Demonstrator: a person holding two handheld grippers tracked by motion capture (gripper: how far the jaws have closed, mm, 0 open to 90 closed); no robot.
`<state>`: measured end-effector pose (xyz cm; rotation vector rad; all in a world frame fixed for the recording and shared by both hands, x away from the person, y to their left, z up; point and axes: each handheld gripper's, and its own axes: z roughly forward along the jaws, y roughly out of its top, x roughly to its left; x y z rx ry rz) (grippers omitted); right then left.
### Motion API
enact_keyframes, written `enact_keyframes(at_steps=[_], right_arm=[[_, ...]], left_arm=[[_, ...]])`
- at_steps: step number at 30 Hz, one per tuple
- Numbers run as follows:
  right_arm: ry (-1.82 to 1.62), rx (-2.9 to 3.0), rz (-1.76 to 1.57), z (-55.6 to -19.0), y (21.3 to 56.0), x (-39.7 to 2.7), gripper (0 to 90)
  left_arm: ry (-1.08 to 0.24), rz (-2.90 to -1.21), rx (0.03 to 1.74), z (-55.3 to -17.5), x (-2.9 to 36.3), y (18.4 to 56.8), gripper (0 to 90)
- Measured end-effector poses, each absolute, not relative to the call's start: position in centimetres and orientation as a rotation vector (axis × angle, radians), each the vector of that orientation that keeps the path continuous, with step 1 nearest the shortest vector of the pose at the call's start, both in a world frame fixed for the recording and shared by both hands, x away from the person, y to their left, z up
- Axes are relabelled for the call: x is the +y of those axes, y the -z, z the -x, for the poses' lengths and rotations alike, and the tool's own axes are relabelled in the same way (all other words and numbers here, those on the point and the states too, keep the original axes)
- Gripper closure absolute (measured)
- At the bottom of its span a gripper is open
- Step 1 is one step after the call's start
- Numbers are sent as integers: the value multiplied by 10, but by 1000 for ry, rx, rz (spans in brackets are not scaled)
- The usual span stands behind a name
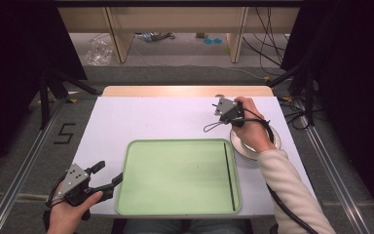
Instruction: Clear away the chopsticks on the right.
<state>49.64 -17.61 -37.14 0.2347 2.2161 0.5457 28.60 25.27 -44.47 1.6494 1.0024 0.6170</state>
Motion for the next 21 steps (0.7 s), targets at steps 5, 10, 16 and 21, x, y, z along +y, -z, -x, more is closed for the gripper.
enact_keyframes(at_steps=[5,10,16,21], right_arm=[[-664,2189,-288,-494,363,-179,881],[-799,2165,-379,-493,356,-185,881],[-929,2109,-477,-492,346,-193,881],[-1012,2071,-530,-490,339,-197,882]], left_arm=[[-617,-1651,1002,-286,253,445,218],[-618,-1650,1002,-286,253,445,219],[-618,-1650,1002,-286,253,445,218],[-618,-1649,1003,-286,253,445,219]])
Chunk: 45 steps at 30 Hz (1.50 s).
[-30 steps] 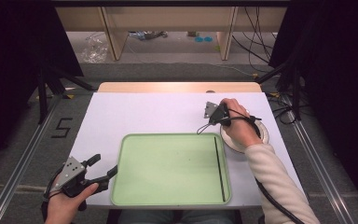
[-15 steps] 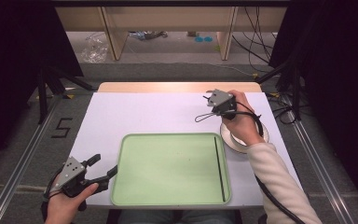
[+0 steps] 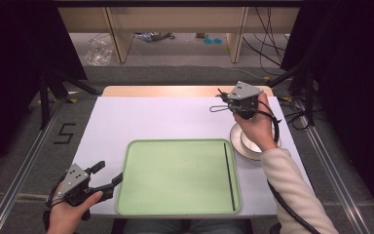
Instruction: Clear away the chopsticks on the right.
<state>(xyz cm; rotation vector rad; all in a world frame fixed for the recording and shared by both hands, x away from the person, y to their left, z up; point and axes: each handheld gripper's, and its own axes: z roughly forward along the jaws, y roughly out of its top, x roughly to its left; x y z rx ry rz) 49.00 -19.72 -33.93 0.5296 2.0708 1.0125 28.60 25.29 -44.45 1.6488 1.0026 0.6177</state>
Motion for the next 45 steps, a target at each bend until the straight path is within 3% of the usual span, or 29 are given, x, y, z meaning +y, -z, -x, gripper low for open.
enact_keyframes(at_steps=[25,45], right_arm=[[-1344,1985,-803,-481,321,-203,881],[-1196,2075,-1352,-480,323,-193,881]], left_arm=[[-618,-1649,1003,-286,253,444,218],[-617,-1649,1003,-286,253,444,218]])
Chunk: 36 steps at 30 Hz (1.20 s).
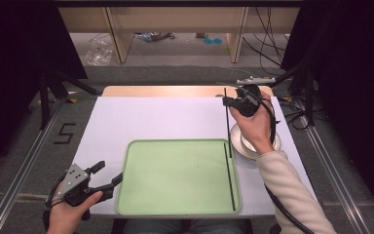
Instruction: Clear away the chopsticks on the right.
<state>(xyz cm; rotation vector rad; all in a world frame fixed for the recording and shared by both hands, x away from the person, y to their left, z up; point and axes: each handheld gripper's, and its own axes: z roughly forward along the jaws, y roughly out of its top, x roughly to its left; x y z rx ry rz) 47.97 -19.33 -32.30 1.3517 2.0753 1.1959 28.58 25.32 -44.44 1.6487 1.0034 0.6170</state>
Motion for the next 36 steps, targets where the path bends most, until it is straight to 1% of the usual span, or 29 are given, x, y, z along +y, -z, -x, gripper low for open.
enact_keyframes(at_steps=[7,14,18,25,26,36], right_arm=[[-1110,2103,-1538,-482,328,-194,881],[-978,2150,-1605,-487,340,-197,881],[-938,2150,-1737,-488,344,-195,881],[-853,2189,-1773,-491,353,-195,881],[-826,2195,-1851,-490,352,-192,880],[-726,2214,-1989,-492,363,-187,880]], left_arm=[[-617,-1648,1003,-286,253,444,219],[-617,-1649,1002,-286,253,444,219],[-617,-1648,1002,-286,253,444,219],[-616,-1650,1001,-286,253,444,219],[-616,-1649,1000,-286,253,444,219],[-618,-1648,998,-286,253,444,219]])
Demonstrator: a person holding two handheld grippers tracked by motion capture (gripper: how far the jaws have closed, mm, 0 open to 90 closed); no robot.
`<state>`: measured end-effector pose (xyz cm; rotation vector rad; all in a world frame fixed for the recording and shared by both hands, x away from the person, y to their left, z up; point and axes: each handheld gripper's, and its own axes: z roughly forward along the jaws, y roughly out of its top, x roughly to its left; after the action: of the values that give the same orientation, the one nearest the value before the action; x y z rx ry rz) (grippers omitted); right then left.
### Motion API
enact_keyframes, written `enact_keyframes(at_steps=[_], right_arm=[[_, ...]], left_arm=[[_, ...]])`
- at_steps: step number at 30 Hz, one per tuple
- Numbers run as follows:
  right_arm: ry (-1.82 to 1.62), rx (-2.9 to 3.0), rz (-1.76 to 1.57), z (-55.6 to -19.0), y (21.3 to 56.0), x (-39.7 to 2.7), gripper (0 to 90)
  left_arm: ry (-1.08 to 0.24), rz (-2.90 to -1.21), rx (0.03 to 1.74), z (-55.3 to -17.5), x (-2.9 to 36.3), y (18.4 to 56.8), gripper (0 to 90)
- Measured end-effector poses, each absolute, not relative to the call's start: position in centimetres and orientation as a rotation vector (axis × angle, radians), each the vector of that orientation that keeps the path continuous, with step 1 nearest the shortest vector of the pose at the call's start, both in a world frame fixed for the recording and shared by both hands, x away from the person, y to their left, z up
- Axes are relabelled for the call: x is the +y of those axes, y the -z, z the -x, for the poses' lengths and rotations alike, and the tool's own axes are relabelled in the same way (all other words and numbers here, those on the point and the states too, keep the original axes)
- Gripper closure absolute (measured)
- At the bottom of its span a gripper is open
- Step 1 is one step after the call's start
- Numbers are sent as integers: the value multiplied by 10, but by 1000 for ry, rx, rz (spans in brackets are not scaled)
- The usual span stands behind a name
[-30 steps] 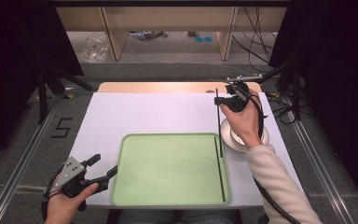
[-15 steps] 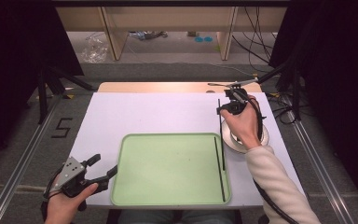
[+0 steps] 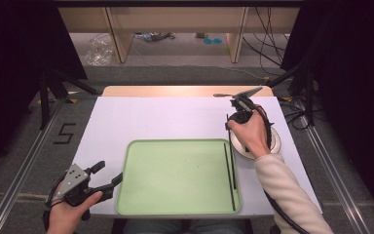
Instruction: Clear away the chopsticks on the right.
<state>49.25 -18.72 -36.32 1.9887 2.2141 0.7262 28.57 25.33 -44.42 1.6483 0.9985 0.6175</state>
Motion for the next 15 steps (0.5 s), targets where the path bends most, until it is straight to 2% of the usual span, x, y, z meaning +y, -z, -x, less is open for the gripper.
enact_keyframes(at_steps=[15], right_arm=[[-523,2263,-2090,-498,392,-181,880]], left_arm=[[-618,-1648,997,-286,253,444,219]])
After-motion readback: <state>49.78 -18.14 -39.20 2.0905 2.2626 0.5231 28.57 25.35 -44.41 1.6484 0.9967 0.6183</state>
